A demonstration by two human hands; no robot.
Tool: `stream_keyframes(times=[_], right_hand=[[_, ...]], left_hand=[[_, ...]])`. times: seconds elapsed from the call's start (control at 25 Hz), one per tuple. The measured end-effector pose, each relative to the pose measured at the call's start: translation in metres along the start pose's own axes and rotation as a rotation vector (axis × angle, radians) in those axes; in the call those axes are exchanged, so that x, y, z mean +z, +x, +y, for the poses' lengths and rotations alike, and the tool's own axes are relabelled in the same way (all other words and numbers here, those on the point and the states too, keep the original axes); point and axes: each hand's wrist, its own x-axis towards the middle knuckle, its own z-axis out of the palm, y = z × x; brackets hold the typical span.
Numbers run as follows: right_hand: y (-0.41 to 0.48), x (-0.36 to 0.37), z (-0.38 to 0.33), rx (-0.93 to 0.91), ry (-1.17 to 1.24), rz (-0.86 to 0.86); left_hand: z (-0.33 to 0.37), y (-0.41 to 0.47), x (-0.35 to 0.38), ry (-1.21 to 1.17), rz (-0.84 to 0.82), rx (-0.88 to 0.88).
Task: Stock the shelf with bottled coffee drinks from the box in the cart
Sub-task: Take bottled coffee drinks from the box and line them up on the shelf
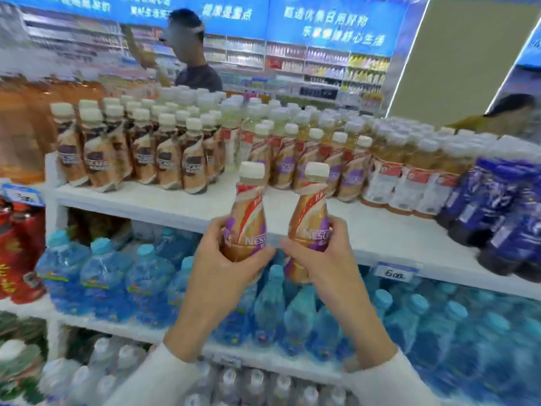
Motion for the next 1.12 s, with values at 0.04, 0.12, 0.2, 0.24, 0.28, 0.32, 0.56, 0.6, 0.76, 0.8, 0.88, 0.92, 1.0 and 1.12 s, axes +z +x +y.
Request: stream_keyframes(times=[0.04, 0.12, 0.2, 0.24, 0.28, 0.32, 0.56, 0.6, 0.76, 0.8, 0.88, 0.92, 1.0, 1.12], right_hand=[[0.014, -0.012, -0.002, -0.032, -0.008, 0.018], [0.042, -0.025, -0.003, -0.086, -0.039, 0.025], [0.065, -0.029, 0.000, -0.108, -0.055, 0.023], [0.074, -0.029, 0.002, -0.112, -0.055, 0.027], [0.082, -0.027, 0.006, -0.113, -0.055, 0.035], [0.089, -0.026, 0.010, -0.106, -0.044, 0.044], [0.104, -0.023, 0.039, -0.115, -0.063, 0.090], [0.105, -0.023, 0.041, -0.116, -0.066, 0.092], [0.101, -0.031, 0.047, -0.075, -0.103, 0.062], [0.099, -0.036, 0.049, -0.072, -0.113, 0.068], [0.097, -0.043, 0.050, -0.047, -0.111, 0.100], [0.096, -0.045, 0.049, -0.032, -0.114, 0.117], [0.094, -0.045, 0.049, -0.030, -0.145, 0.147], [0.091, -0.036, 0.050, -0.062, -0.168, 0.197]], left_hand=[[0.006, 0.014, 0.015, 0.007, 0.004, 0.027], [0.012, 0.044, 0.040, 0.050, 0.006, 0.069], [0.009, 0.070, 0.059, 0.098, -0.012, 0.090], [0.006, 0.082, 0.065, 0.109, -0.019, 0.089], [0.001, 0.092, 0.070, 0.122, -0.027, 0.083], [-0.004, 0.100, 0.072, 0.143, -0.037, 0.073], [-0.036, 0.115, 0.071, 0.231, -0.056, 0.055], [-0.039, 0.115, 0.070, 0.226, -0.064, 0.059], [-0.045, 0.116, 0.064, 0.326, -0.024, 0.068], [-0.046, 0.114, 0.062, 0.364, 0.003, 0.077], [-0.048, 0.112, 0.058, 0.363, 0.035, 0.106], [-0.049, 0.112, 0.056, 0.312, 0.030, 0.097], [-0.049, 0.118, 0.052, 0.203, -0.039, 0.050], [-0.045, 0.128, 0.051, 0.153, -0.252, -0.012]])
